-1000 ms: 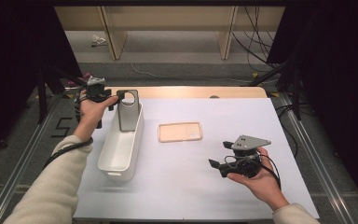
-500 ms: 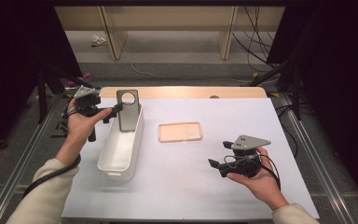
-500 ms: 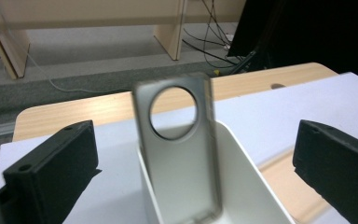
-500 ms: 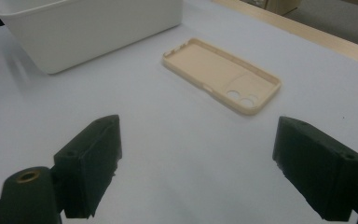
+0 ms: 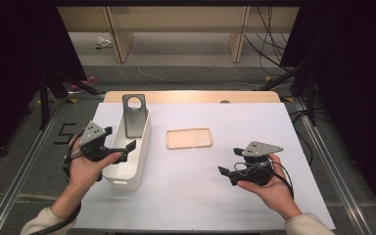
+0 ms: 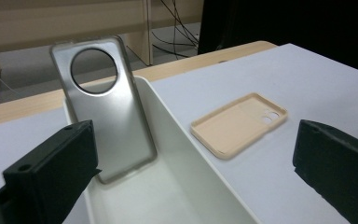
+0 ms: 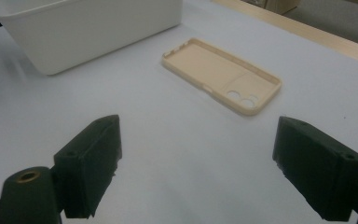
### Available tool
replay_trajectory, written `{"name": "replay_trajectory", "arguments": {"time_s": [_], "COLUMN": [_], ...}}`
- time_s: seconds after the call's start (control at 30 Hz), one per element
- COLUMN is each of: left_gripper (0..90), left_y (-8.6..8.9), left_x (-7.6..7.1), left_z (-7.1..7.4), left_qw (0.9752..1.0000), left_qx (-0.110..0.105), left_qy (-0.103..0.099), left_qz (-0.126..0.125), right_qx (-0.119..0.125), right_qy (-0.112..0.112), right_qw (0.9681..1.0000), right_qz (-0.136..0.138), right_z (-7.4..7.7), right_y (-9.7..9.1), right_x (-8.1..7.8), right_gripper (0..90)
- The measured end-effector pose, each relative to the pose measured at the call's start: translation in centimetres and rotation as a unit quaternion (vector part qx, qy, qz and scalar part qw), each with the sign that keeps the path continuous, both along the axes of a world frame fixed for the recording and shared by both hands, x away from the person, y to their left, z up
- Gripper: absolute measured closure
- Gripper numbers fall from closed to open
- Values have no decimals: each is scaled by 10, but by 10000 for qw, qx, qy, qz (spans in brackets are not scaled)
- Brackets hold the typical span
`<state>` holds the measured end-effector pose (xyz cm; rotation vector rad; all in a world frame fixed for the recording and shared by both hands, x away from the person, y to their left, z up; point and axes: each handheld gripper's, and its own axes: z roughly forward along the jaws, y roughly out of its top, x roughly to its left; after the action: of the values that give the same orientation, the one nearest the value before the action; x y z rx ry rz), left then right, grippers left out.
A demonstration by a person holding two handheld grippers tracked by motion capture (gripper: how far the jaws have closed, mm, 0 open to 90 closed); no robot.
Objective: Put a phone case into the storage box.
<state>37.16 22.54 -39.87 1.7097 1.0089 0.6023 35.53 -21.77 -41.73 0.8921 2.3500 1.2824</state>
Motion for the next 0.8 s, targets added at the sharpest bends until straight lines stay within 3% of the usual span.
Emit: {"name": "replay_trajectory", "arguments": {"time_s": [0.13, 0.27, 0.8], "left_gripper": [0, 0, 4], "left_y": [-3, -6, -9], "left_x": [-19, -34, -36], "left_z": [-9, -19, -22], "left_qw": [10000, 9998, 9996], "left_qx": [-43, 100, 98], "left_qy": [-12, -8, -3], "left_qz": [-59, -173, -250], "right_qx": [2, 27, 35], "right_qy": [5, 4, 18], "right_qw": [10000, 10000, 10000], "right_qz": [0, -10, -23], "right_z": [1, 1, 0], "right_y": [0, 0, 0], "right_x": [1, 2, 3], "right_gripper": [162, 162, 162]}}
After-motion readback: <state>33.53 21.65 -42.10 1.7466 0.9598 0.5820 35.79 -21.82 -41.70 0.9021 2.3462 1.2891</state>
